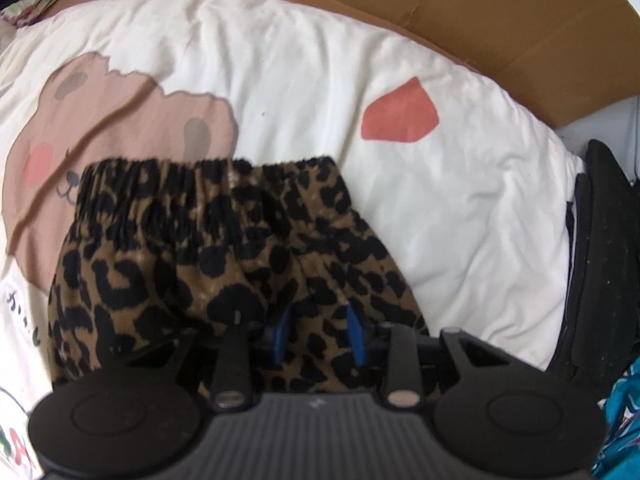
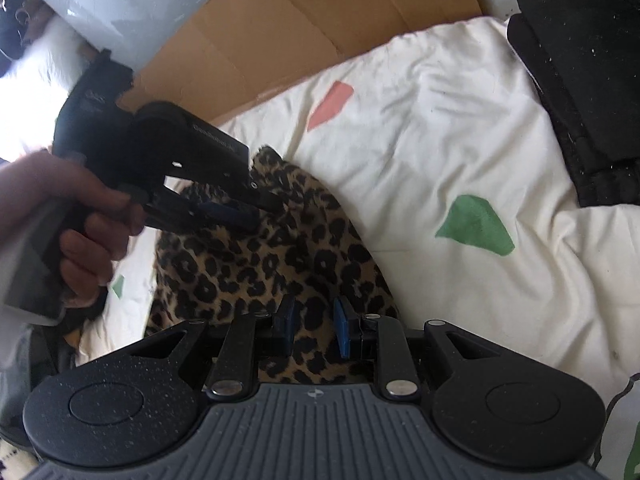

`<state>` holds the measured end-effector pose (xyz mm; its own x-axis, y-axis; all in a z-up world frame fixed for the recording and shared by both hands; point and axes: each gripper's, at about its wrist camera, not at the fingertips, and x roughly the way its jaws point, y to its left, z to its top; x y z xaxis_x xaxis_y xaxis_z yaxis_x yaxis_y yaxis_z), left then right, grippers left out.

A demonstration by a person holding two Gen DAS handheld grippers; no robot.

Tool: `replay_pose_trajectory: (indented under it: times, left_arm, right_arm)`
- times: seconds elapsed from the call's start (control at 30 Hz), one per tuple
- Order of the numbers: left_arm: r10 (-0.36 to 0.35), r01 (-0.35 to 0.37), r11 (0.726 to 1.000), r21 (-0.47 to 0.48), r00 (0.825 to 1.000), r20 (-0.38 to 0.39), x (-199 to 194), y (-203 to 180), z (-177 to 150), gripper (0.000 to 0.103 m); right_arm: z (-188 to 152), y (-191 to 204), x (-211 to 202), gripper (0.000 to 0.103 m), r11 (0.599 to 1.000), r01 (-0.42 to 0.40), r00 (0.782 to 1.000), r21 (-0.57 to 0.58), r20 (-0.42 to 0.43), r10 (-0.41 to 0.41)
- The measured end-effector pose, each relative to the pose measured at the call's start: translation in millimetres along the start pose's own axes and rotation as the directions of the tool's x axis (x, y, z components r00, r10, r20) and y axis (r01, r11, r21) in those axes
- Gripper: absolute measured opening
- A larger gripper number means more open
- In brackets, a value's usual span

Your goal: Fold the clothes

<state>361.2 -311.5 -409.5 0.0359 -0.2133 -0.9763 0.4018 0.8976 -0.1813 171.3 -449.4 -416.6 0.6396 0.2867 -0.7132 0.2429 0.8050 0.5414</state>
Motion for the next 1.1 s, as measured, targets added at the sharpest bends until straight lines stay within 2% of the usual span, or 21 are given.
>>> replay_pose_trajectory:
  times: [0.1,0.2,0.3,0.37,0.47,0.5,0.6,0.7,0.97,1.1]
  left_arm:
    - [0.03,-0.03,0.999,-0.024,1.0,0.003,5,2,-5,0.03]
    - [0.022,-0.021,0.994,-0.105,1.0,0.014,11,13,-5,0.027]
    - [0.011,-0.006,0.987,-0.163,1.0,0.025,15,19,-4,0.024]
    - [0.013,-0.007,0.986,-0.168,0.999,0.033,15,19,-4,0.025]
    - [0.015,-0.009,0.981,-0.193,0.999,0.034,13,23,-6,0.011]
    - [0.015,-0.008,0.979,-0.205,0.999,0.033,12,25,-7,0.005]
    - [-0.024,0.034,0.976,-0.213,0.999,0.047,3,28,-9,0.001]
    - [-0.06,0.074,0.975,-0.209,0.996,0.073,-9,27,-11,0.001]
    - [-0.126,0.154,0.97,-0.187,0.98,0.152,-38,12,-12,0.0]
    - [-0.153,0.178,0.971,-0.16,0.975,0.161,-41,-1,-7,0.0]
  right_arm:
    - [-3,-6,6,0.022,1.0,0.017,1.0,0.001,-0.026,-0.017]
    - [-7,-12,10,0.023,1.0,0.011,0.999,0.007,-0.052,-0.011]
    - [-8,-10,13,0.031,1.0,0.001,0.998,-0.017,-0.069,-0.002]
    - [-8,-8,14,0.035,0.999,-0.004,0.997,-0.04,-0.079,0.001]
    - [-10,-6,15,0.034,0.997,-0.008,0.996,-0.077,-0.084,0.002]
    - [-10,-7,14,0.031,0.997,-0.009,0.997,-0.08,-0.083,0.002]
    - [-11,-10,11,0.007,0.997,-0.01,0.997,-0.073,-0.08,0.004]
    - [-13,-13,6,0.0,0.998,-0.018,0.998,-0.062,-0.067,0.013]
    - [-16,-17,-14,0.0,0.999,-0.023,1.0,-0.03,0.013,0.023]
    - [-16,-19,-18,0.0,0.999,-0.025,0.999,-0.022,0.026,0.025]
